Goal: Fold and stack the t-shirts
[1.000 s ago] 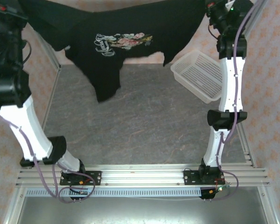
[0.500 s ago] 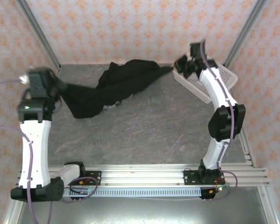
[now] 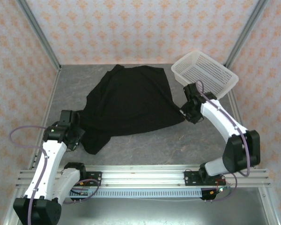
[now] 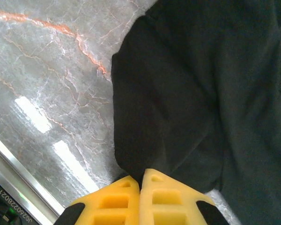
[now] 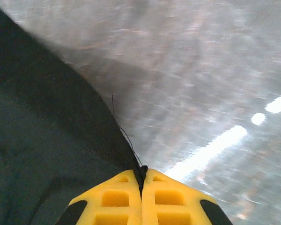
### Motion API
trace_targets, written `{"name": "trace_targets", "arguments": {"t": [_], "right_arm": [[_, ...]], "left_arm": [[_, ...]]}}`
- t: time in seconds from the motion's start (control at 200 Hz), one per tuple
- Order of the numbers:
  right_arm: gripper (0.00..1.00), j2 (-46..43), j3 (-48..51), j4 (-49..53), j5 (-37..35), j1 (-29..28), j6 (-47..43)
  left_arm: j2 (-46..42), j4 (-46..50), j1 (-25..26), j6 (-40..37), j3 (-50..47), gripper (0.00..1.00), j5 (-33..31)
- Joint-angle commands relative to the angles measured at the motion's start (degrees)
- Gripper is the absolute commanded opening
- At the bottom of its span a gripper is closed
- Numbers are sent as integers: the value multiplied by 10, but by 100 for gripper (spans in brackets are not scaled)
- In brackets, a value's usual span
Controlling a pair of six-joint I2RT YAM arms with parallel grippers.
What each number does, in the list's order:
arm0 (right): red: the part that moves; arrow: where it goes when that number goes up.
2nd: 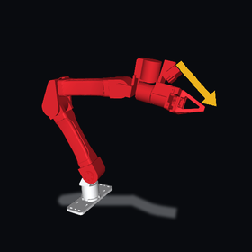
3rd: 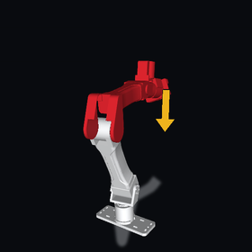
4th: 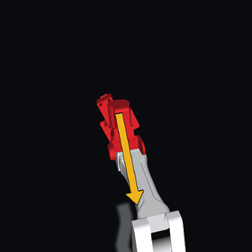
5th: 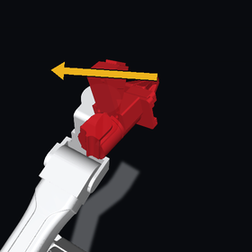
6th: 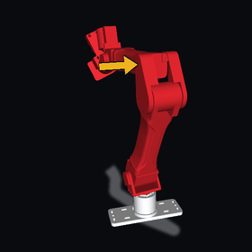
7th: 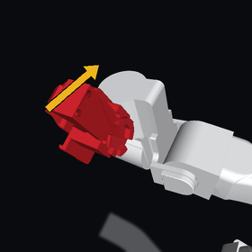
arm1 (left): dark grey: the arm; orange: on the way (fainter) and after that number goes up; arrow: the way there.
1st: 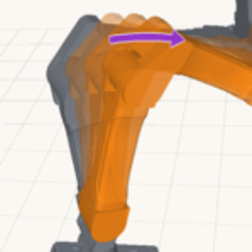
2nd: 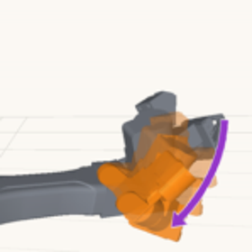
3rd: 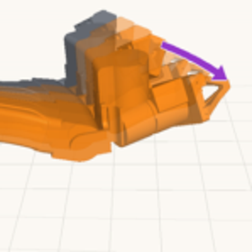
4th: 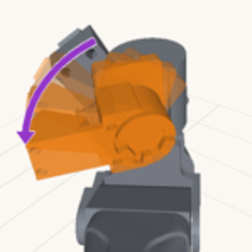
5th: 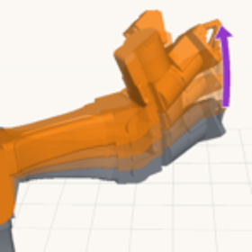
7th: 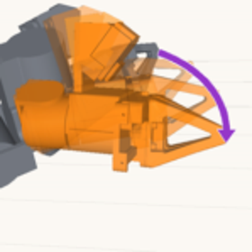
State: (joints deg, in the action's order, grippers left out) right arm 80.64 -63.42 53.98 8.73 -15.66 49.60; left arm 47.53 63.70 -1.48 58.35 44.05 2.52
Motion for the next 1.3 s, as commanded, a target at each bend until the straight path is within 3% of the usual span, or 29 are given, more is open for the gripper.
{"name": "trace_targets", "arguments": {"t": [0.0,0.1,0.23,0.28,0.365,0.485,0.605,0.681,0.851,0.966,1.096,1.196,1.296], "right_arm": [[0,-54,18,115,-79,3,12],[0,-114,3,86,-76,2,-15],[0,-182,-28,-95,39,-4,-113],[0,-218,-38,-144,50,-10,-134],[0,-263,-66,-156,37,-12,-151],[0,-271,-129,-130,43,-12,-168],[0,-224,-160,-168,59,-12,-162],[0,-149,-187,-193,67,-12,-153],[0,88,-329,-218,91,-6,-112],[0,243,-487,-236,105,7,-124],[0,396,-759,-189,117,37,-127],[0,485,-989,-152,119,61,-112],[0,467,-1002,-227,134,93,-62]], "left_arm": [[14,29,2,20,30,0,-31],[2,77,2,28,96,0,-103],[-43,111,4,32,253,0,-245],[-50,99,4,14,318,0,-291],[-35,76,4,-34,426,0,-346],[-4,38,4,-91,530,0,-373],[24,-33,4,-114,534,0,-350],[64,-67,4,-101,508,0,-316],[267,-101,0,-88,537,0,-197],[433,-113,-21,-133,672,0,-124],[583,-48,-40,-162,952,0,-117],[638,-31,-47,-201,1138,0,-126],[606,-83,-59,-238,1202,0,-100]]}}
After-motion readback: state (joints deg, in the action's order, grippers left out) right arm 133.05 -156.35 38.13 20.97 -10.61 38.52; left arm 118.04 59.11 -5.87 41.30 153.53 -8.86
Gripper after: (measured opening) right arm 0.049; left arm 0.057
